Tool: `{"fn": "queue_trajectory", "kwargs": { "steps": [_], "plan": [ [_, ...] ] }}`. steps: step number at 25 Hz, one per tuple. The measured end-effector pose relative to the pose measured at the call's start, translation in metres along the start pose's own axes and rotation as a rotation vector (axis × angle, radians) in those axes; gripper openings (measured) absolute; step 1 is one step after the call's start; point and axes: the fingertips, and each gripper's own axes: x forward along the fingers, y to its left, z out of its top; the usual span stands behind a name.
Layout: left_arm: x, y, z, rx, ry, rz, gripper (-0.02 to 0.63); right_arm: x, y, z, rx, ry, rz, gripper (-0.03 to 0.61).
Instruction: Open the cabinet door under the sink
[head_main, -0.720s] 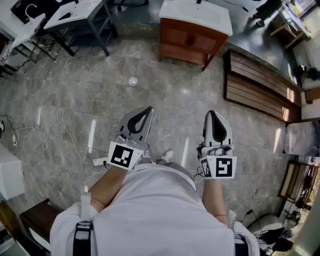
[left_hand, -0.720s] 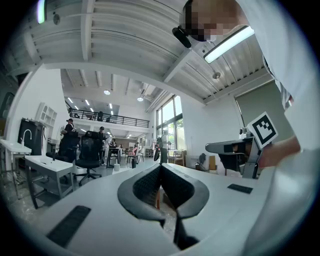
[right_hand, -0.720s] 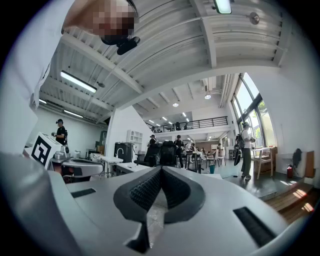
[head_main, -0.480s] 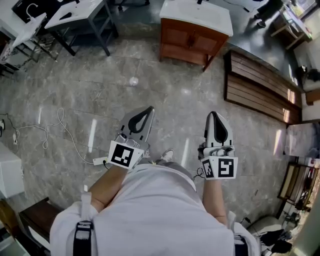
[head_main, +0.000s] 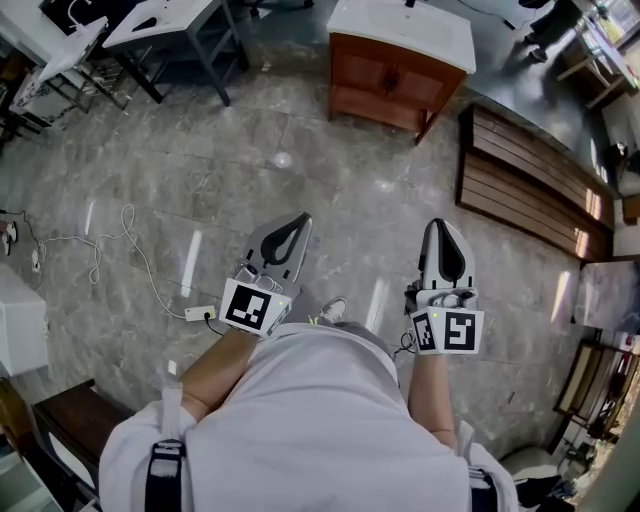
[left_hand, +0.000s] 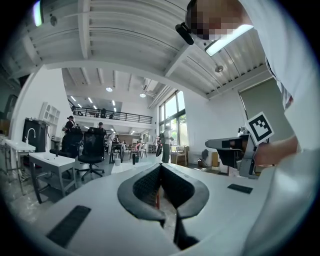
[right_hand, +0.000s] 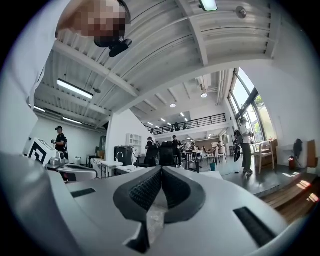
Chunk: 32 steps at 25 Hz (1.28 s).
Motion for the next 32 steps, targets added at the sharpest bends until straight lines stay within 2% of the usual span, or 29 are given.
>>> {"fn": "queue_trajectory", "kwargs": {
  "steps": [9,15,22,32],
  "plan": [
    [0.057,-0.018,-0.007,0.003,0.007,-0.080,0.014,0.004,-0.032,-0.004,0.009,0.017,-0.009,0.031],
    [0.125,0.001,-0.024,-0.034,0.025,-0.124,0.014,0.046,-0.073,-0.022,-0.003,0.060,-0.055,0.031],
    [0.239,0.083,-0.051,-0.080,0.063,-0.154,0.014,0.175,-0.115,-0.043,-0.010,0.126,-0.075,0.031],
    [0.394,0.232,-0.038,-0.102,0.060,-0.160,0.014,0.373,-0.160,-0.038,-0.031,0.175,-0.094,0.031]
  ]
}}
